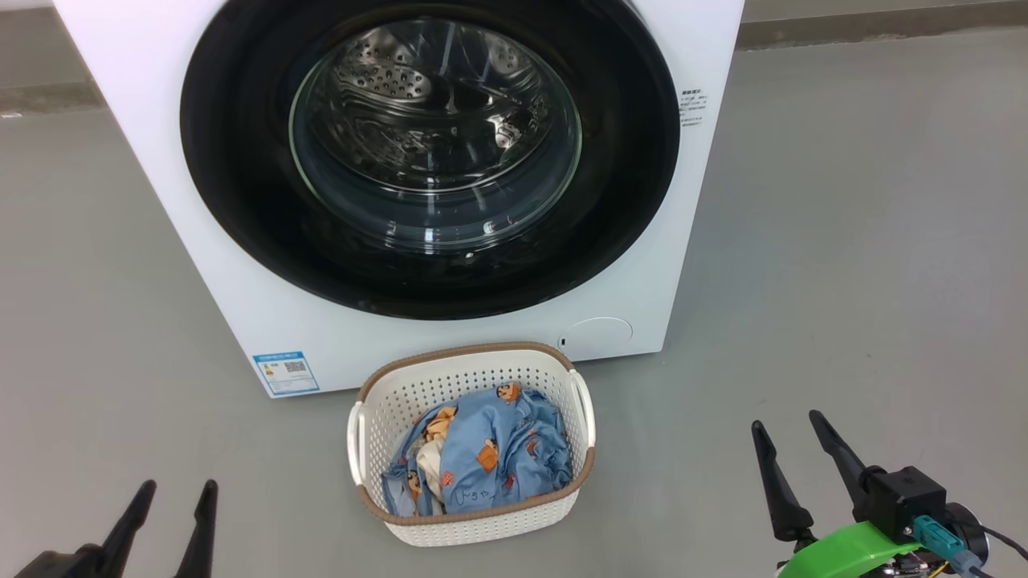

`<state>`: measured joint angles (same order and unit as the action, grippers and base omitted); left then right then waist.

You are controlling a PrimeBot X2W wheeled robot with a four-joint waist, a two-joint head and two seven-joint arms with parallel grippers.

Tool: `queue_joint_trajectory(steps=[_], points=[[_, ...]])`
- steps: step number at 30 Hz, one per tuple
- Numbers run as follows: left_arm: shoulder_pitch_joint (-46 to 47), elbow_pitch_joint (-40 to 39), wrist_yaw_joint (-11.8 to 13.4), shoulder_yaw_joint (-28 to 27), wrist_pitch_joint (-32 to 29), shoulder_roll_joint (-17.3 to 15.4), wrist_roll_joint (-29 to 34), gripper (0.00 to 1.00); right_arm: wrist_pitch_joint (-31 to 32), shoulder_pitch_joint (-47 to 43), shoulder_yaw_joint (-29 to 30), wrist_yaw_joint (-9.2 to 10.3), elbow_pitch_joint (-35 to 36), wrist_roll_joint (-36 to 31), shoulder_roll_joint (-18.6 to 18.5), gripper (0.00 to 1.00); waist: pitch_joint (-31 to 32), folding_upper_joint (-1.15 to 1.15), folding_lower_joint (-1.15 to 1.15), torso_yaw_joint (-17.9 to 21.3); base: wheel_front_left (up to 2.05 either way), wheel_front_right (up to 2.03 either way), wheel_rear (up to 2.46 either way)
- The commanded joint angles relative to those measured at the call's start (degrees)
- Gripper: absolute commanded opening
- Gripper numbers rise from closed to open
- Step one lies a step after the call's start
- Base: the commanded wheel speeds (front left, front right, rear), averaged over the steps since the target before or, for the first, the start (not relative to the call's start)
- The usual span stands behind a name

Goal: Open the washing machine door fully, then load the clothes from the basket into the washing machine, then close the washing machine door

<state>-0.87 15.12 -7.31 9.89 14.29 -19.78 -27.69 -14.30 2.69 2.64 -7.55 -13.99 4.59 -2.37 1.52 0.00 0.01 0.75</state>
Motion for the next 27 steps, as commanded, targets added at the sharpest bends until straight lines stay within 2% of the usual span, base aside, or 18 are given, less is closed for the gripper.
queue_joint_trajectory(steps=[1, 18, 27], points=[[1.9, -0.8, -0.2, -2.6, 0.7, -1.7, 0.5, 1.00, -0.7, 2.5, -1.3, 0.06, 1.3, -0.4, -0.5, 1.00, 0.0, 0.00, 0.00, 0.0, 0.00, 0.00, 0.00], [2.2, 1.2, -0.2, -6.8, 0.7, 0.4, 1.6, 1.00, -0.7, 2.5, 1.1, 0.06, 1.1, -0.3, -0.5, 1.00, -0.1, 0.00, 0.00, -0.3, 0.00, 0.00, 0.00], [2.4, 1.3, -0.2, -6.9, 0.7, 0.0, 3.0, 1.00, -0.7, 2.4, 1.0, 0.06, 1.4, 0.1, -0.5, 1.00, -0.2, 0.00, 0.00, -0.5, 0.02, 0.02, -0.04]])
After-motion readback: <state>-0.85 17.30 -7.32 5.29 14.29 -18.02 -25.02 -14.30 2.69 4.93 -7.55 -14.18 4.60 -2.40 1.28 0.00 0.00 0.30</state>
